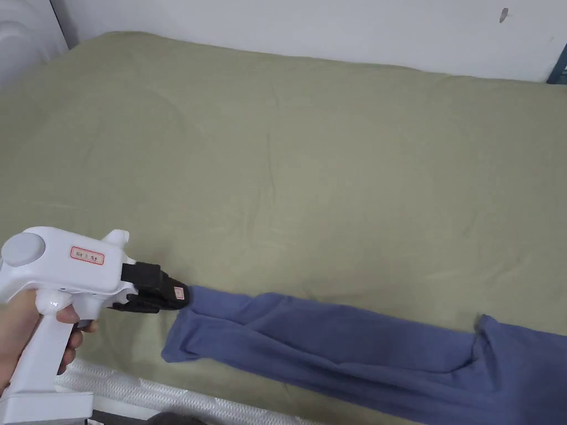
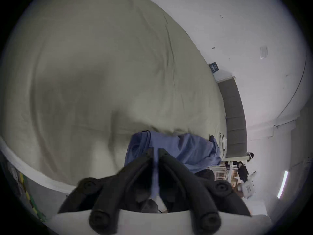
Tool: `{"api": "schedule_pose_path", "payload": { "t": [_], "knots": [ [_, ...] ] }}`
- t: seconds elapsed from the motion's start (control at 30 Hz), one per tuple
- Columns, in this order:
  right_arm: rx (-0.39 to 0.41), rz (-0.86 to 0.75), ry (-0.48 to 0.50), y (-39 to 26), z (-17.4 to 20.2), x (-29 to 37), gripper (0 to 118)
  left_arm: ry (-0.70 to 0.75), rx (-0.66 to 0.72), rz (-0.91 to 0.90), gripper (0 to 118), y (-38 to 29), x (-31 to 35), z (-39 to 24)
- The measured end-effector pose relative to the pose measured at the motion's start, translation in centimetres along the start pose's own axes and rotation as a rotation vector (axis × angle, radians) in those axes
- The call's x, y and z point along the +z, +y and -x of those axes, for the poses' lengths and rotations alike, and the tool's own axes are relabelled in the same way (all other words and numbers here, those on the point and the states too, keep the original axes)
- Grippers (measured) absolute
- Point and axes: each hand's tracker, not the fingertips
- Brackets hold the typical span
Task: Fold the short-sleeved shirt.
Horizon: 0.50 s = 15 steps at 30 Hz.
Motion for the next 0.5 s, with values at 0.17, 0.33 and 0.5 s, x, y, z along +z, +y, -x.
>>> {"api": "schedule_pose_path", "payload": {
  "t": [0.17,0.33,0.5],
  "knots": [
    [-0.011,0.037,0.035,-0.2,0.5,-0.8,0,-0.042,-0.019,0.066,97,-0.2,-2.0,0.6],
    [-0.032,0.059,0.060,-0.4,0.7,-1.3,0,-0.056,-0.028,0.050,110,-0.5,-2.4,0.7],
    [-0.051,0.078,0.080,-0.6,0.8,-1.7,0,-0.089,-0.018,0.090,108,-0.8,-3.2,0.3]
  ]
}}
